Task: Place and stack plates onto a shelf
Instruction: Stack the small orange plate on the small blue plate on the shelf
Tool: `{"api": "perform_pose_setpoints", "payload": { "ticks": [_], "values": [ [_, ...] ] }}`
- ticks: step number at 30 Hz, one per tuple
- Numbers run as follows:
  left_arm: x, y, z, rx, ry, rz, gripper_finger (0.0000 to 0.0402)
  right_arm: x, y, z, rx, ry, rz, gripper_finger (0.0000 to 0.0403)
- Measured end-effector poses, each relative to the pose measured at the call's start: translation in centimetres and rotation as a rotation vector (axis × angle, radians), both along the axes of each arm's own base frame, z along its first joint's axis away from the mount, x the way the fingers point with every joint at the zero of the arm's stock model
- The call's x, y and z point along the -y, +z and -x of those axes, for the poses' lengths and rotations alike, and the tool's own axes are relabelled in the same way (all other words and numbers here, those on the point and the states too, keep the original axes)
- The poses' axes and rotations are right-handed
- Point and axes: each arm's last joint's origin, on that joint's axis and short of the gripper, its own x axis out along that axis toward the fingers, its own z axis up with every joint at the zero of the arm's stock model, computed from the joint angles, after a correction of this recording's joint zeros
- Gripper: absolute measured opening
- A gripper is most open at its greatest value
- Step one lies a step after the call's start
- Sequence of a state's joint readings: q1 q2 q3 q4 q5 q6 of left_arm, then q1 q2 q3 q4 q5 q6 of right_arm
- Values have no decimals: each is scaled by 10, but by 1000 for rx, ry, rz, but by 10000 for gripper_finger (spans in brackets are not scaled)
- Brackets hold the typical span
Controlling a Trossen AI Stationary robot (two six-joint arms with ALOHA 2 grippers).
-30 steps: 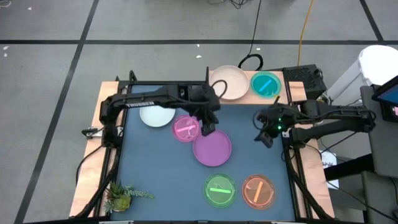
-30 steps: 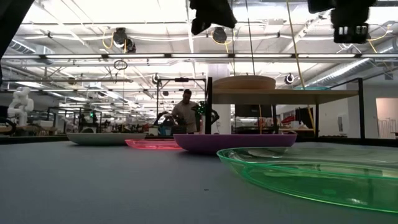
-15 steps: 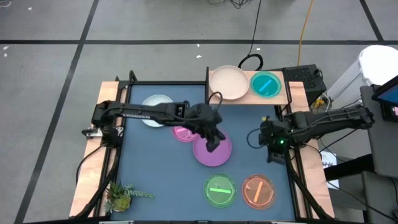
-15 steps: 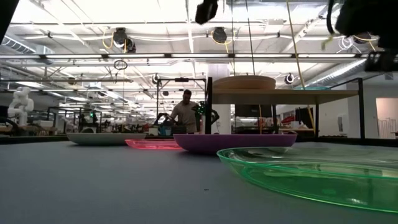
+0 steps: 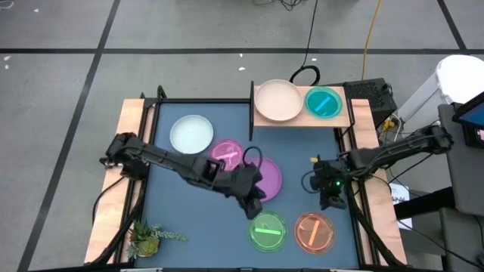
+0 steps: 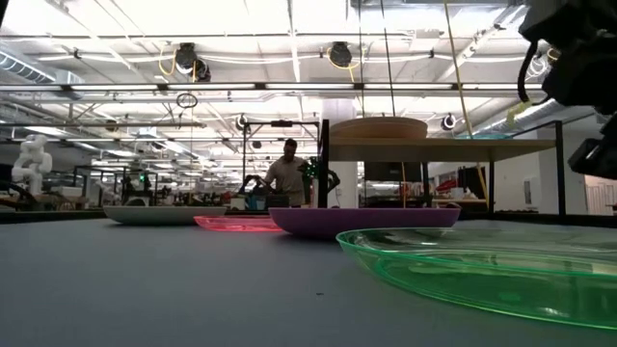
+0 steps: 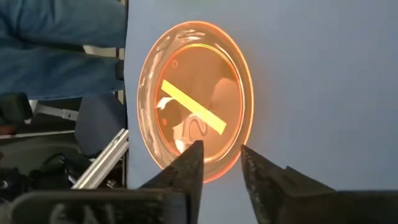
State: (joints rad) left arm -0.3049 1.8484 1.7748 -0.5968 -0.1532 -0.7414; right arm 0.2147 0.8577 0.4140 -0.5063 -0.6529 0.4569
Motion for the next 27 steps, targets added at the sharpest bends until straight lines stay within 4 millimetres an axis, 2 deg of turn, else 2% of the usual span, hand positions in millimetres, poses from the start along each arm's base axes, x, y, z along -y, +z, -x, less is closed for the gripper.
{"api": "perform_pose_setpoints", "payload": {
  "ticks": [5, 14, 27],
  "values": [
    [9, -2, 5, -23, 27, -16, 53, -3, -13, 4, 30, 45, 3, 128],
    [8, -4, 7, -49, 65, 4, 53, -3, -30, 11, 23, 41, 18, 126],
    [8, -4, 6, -46, 49, -16, 53, -3, -33, 7, 62, -30, 27, 125]
  ]
}}
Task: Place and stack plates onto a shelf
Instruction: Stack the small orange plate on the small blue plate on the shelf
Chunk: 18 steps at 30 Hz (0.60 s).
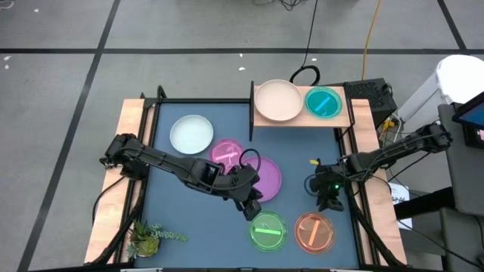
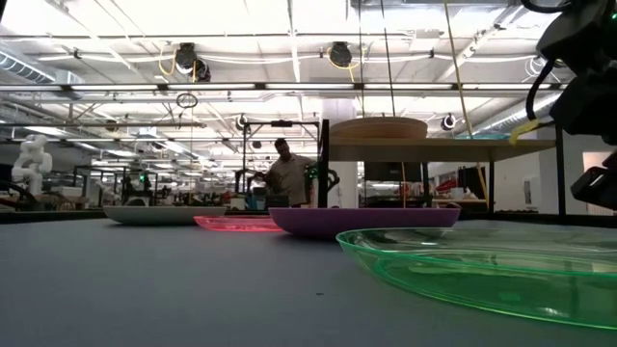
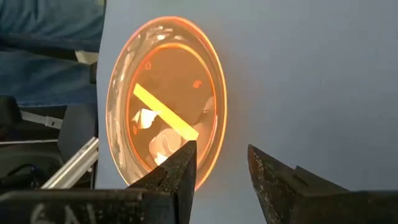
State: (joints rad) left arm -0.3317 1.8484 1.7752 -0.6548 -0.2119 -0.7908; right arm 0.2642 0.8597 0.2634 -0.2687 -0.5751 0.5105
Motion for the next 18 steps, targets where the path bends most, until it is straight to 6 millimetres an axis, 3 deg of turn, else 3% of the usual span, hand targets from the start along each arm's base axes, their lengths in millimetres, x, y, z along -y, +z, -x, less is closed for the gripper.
{"api": "perform_pose_setpoints", "payload": {
  "ticks": [18],
  "values": [
    [-1, 0, -1, 1, -10, -17, 53, -14, -12, -9, -77, -49, 21, 125]
  ]
}}
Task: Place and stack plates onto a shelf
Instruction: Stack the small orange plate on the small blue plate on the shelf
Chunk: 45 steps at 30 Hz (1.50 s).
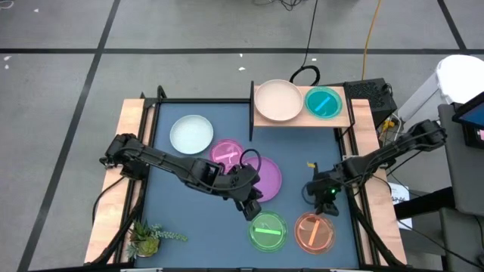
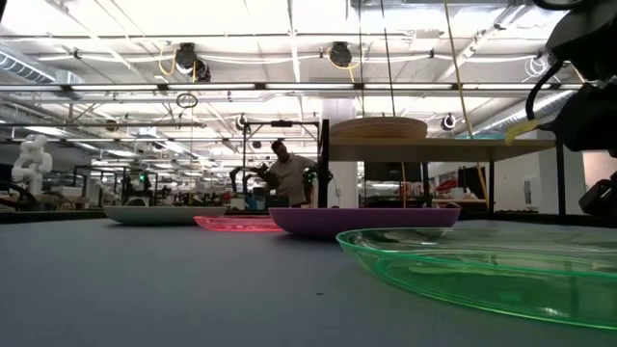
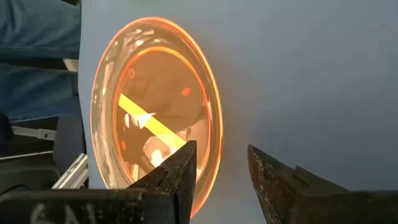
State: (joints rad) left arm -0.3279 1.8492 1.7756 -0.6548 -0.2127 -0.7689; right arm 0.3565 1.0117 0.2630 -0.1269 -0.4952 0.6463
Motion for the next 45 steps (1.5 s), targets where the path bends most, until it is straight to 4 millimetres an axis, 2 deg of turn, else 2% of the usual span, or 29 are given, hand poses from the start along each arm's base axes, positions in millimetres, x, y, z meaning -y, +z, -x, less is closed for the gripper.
{"api": "perform_pose_setpoints", "payload": {
  "ticks": [9, 21, 36, 45],
  "values": [
    [0, 0, 0, 0, 4, 5, 53, -1, 1, -3, 30, 4, -14, 125],
    [0, 0, 0, 0, 7, 9, 53, -2, -7, -4, -30, 5, -4, 121],
    [0, 0, 0, 0, 8, 10, 53, -7, -7, -1, -55, 35, -20, 10],
    [0, 0, 0, 0, 8, 10, 53, -8, -7, -1, -102, -14, -39, 1]
  ]
}}
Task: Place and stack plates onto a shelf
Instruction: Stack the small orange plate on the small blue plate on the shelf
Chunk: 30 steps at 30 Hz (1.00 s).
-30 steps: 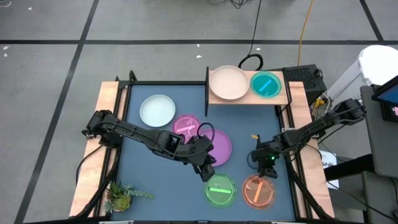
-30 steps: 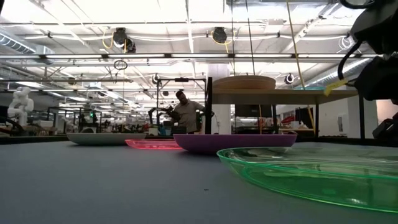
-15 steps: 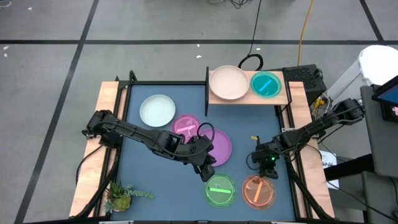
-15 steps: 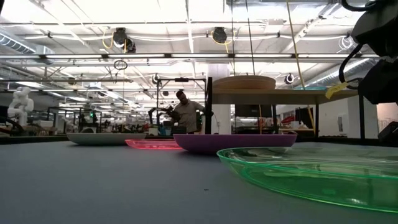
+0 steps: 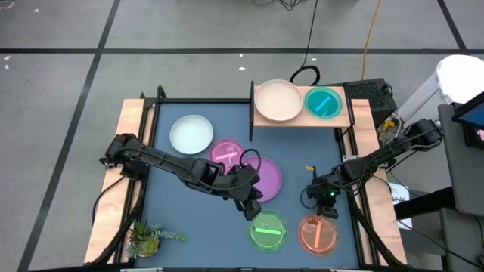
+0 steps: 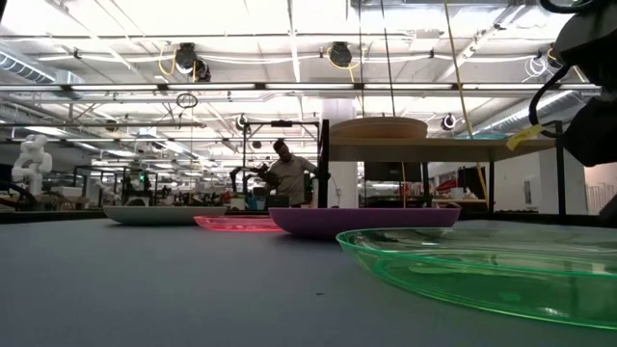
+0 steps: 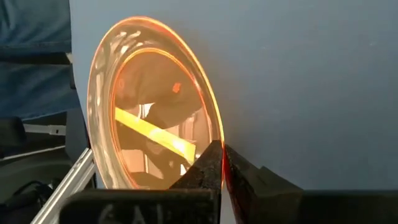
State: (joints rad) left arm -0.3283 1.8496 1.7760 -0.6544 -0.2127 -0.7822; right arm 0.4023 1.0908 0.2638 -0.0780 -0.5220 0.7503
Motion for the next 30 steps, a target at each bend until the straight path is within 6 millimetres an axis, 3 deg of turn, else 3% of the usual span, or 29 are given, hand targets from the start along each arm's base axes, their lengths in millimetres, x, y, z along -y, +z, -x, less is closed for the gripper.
{"api": "perform_pose_setpoints", "payload": {
  "ticks": [16, 30],
  "values": [
    [0, 0, 0, 0, -10, -11, 53, -4, 21, -13, 65, -224, -165, 0],
    [-3, -5, 9, -99, 0, -33, 53, 1, 66, -30, 135, -577, -272, 0]
  ]
}}
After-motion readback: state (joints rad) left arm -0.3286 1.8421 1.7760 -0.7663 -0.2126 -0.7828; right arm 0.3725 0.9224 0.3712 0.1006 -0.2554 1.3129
